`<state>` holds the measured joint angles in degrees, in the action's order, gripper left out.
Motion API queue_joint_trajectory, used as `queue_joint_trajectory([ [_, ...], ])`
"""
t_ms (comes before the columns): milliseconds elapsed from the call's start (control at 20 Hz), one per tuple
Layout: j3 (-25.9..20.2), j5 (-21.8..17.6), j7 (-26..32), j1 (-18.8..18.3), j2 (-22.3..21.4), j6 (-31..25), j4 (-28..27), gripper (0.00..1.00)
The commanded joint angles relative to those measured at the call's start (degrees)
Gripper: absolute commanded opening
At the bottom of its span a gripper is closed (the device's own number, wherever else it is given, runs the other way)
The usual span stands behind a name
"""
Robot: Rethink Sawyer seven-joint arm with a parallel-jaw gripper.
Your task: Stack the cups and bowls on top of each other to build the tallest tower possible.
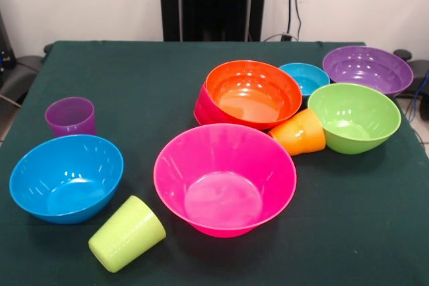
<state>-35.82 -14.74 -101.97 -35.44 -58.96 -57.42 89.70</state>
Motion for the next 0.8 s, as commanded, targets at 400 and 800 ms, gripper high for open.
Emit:
queue_joint_trajectory([
  [400, -5.64, -10.98, 19.87, -2.03, 16.96, 3.74, -2.21, 1.00],
  [800, -6.23, -14.77, 17.25, -1.45, 20.65, 5.72, -3.58, 1.00],
])
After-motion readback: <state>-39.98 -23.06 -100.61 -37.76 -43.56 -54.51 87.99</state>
